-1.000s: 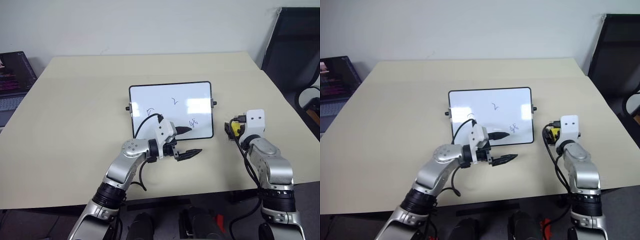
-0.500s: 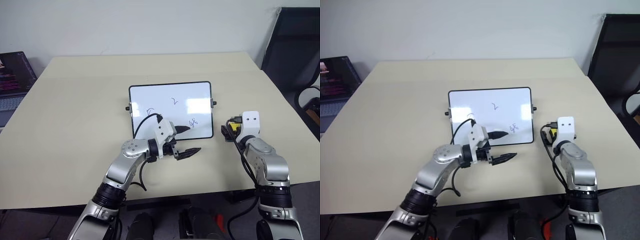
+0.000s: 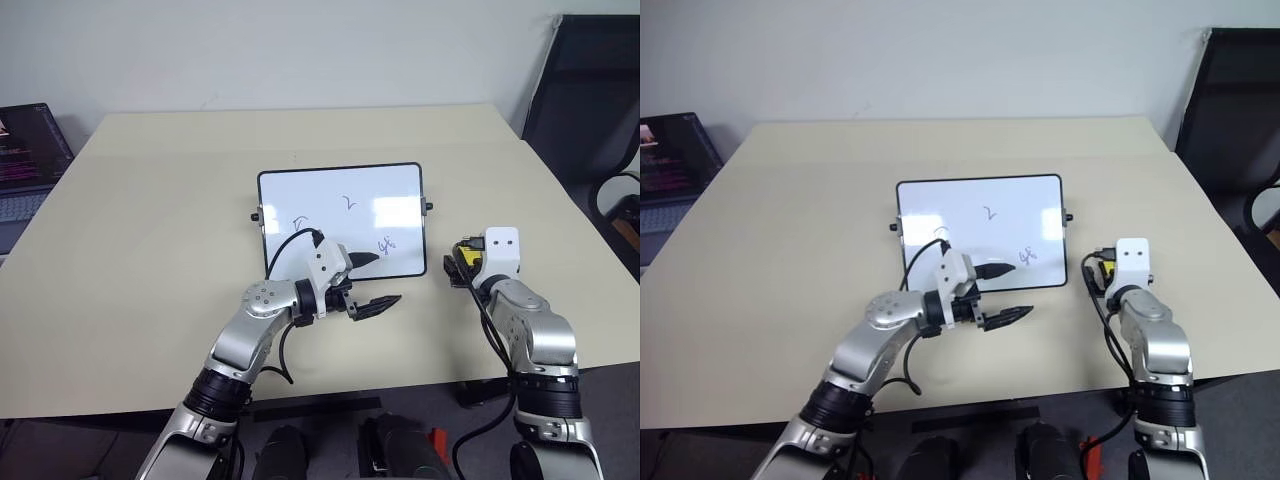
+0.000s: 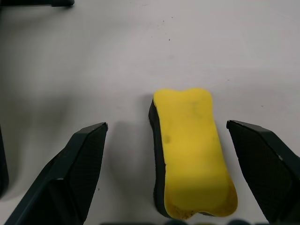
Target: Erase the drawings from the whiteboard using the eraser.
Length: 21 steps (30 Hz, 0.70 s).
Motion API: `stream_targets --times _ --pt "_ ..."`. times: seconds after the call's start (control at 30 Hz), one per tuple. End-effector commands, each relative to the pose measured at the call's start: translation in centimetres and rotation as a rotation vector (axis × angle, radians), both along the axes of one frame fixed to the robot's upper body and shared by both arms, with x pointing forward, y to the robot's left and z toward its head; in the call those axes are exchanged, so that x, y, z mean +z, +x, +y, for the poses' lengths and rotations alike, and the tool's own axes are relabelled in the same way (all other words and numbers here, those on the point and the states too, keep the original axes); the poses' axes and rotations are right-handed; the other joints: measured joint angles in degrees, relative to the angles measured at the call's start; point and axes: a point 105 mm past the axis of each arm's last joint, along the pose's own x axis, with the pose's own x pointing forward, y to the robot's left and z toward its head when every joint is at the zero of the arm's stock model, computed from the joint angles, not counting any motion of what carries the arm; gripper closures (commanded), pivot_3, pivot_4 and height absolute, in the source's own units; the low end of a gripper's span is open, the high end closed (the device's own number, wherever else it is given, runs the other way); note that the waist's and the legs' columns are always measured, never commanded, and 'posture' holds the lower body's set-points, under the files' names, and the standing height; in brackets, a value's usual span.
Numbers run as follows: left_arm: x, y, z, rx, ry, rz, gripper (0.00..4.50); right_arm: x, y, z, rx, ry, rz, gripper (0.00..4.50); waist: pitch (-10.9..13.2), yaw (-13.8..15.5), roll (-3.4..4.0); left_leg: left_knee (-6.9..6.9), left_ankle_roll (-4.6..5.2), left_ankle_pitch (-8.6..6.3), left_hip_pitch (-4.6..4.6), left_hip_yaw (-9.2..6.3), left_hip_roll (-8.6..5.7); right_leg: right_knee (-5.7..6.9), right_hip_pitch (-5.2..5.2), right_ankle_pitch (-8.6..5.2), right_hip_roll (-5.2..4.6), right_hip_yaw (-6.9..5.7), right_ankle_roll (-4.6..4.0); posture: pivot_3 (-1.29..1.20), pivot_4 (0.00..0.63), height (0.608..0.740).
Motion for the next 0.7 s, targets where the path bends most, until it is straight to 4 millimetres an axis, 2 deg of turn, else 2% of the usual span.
stream_targets --times 0.03,0.7 --pt "1.55 -0.50 -0.52 -0.020 -0.040 -0.055 0.00 0.54 -0.02 -0.82 -0.031 0.015 -0.027 0.05 0.00 0.00 0.00 0.00 0.00 0.00 0.00 0.00 0.00 0.00 0.00 0.00 0.00 0.01 0.00 0.00 0.150 0.740" --pt "1.69 -0.53 -0.49 -0.016 -0.041 -0.058 0.00 0.14 0.40 -1.42 -0.078 0.030 -0.031 0.05 0.00 0.00 0.00 0.00 0.00 0.00 0.00 0.00 0.00 0.00 0.00 0.00 0.00 0.01 0.00 0.00 0.150 0.740"
